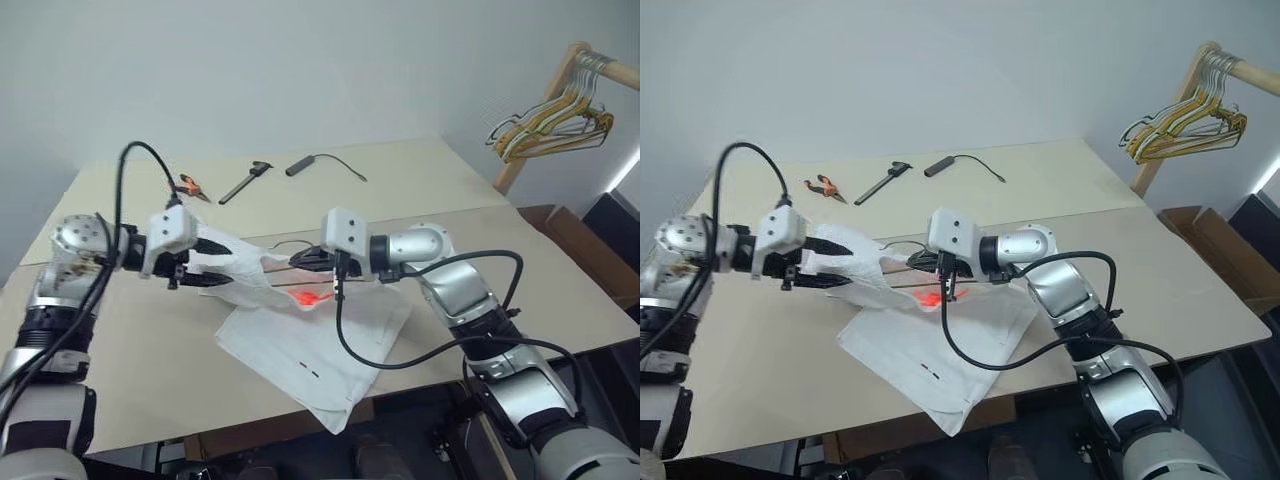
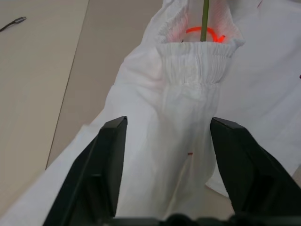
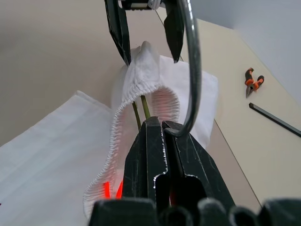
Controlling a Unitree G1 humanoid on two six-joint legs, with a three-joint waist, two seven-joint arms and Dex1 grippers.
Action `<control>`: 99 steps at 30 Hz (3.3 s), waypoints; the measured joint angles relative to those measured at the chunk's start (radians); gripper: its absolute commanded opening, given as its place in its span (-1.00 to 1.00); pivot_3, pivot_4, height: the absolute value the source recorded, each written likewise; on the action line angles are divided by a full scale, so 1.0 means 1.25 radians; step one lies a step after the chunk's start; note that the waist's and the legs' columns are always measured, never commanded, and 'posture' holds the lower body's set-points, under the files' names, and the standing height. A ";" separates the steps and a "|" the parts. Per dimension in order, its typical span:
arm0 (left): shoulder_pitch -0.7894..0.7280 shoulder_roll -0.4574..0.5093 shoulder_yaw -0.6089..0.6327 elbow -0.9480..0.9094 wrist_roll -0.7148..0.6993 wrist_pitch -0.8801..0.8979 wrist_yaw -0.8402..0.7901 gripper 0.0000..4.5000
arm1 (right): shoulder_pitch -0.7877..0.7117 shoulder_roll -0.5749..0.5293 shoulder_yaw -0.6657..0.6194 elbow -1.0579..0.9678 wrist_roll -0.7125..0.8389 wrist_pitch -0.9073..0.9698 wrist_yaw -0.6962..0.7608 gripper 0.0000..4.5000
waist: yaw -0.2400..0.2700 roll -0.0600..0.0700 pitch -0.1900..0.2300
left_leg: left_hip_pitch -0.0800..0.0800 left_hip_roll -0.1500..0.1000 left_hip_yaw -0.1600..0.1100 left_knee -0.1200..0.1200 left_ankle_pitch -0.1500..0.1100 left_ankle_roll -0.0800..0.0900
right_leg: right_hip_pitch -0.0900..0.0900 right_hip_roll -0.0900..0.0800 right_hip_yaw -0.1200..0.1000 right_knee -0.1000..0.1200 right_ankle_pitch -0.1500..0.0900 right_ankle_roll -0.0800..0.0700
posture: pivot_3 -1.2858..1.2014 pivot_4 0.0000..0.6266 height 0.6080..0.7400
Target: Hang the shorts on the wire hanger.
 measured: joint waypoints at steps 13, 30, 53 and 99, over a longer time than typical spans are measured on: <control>0.039 0.003 -0.018 0.097 0.077 -0.115 0.038 0.59 | 0.000 -0.005 -0.014 -0.001 0.000 0.000 0.000 -1.00 | -0.008 0.000 0.000 | 0.000 0.000 0.000 0.000 0.000 0.000 | 0.000 0.000 0.000 0.000 0.000 0.000 | -0.04 -1.00 1.00; -0.015 -0.015 -0.043 0.175 0.121 -0.210 0.055 -0.98 | 0.001 -0.022 -0.026 -0.006 -0.002 0.000 0.001 -1.00 | -0.012 0.000 0.000 | -0.001 0.000 0.000 0.000 0.000 0.000 | -0.001 0.000 0.000 0.000 0.000 0.000 | -0.03 -1.00 1.00; -0.019 0.006 -0.062 0.196 0.132 -0.189 0.030 -0.99 | 0.032 -0.041 -0.030 -0.011 -0.007 0.003 0.001 -1.00 | -0.009 0.000 0.000 | -0.001 0.000 0.000 0.000 0.000 0.000 | -0.001 0.000 0.000 0.000 0.000 0.000 | -0.04 -1.00 1.00; -0.008 -0.015 -0.026 0.139 0.121 -0.152 0.108 0.12 | 0.044 -0.112 -0.100 -0.168 0.065 0.186 0.005 -1.00 | -0.008 0.000 0.000 | -0.001 0.000 0.000 0.000 0.000 0.000 | -0.001 0.000 0.000 0.000 0.000 0.000 | -0.04 -1.00 1.00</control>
